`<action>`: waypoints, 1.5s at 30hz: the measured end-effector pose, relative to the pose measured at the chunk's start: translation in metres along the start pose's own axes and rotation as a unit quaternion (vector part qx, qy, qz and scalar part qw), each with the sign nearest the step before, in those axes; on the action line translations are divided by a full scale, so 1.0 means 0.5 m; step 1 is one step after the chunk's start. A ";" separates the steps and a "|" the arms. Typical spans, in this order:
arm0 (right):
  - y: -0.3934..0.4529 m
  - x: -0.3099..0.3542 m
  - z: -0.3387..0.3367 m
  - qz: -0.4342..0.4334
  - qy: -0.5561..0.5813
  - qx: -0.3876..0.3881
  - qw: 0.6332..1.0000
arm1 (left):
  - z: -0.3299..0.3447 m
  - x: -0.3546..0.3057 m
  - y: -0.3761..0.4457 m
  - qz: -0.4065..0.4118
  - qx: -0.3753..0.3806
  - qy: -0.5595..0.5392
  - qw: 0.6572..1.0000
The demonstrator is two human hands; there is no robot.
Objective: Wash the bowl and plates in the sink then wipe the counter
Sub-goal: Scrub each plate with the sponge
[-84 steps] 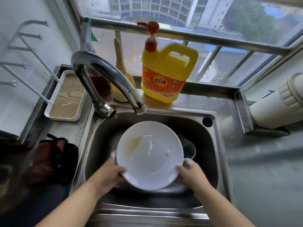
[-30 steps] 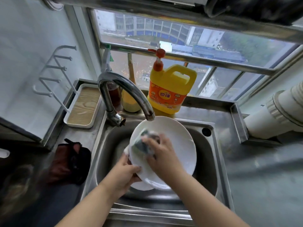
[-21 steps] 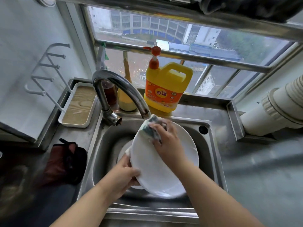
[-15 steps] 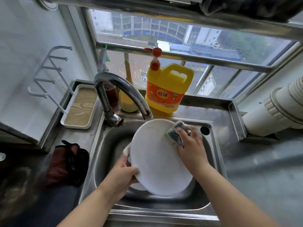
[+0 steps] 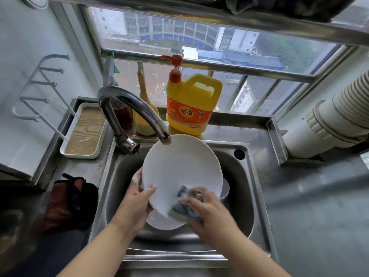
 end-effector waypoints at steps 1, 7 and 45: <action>-0.007 -0.036 -0.020 0.012 -0.016 -0.008 1.000 | -0.009 -0.001 -0.001 0.001 -0.004 0.006 1.000; 0.089 -0.072 -0.113 0.104 -0.012 -0.153 0.983 | 0.043 0.011 -0.012 -0.003 0.044 0.026 0.999; -0.003 0.028 -0.091 -0.081 -0.258 -0.230 0.935 | 0.104 -0.018 0.003 -0.039 0.098 -0.102 0.989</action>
Point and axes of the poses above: each hand's wrist, its own y-axis towards the middle knuckle, its own z-axis out of the palm, x = y × z, the point moved 9 cm from there along y, towards the middle knuckle, and after that the axes turned 10 degrees about y, right-handed, at the moved point
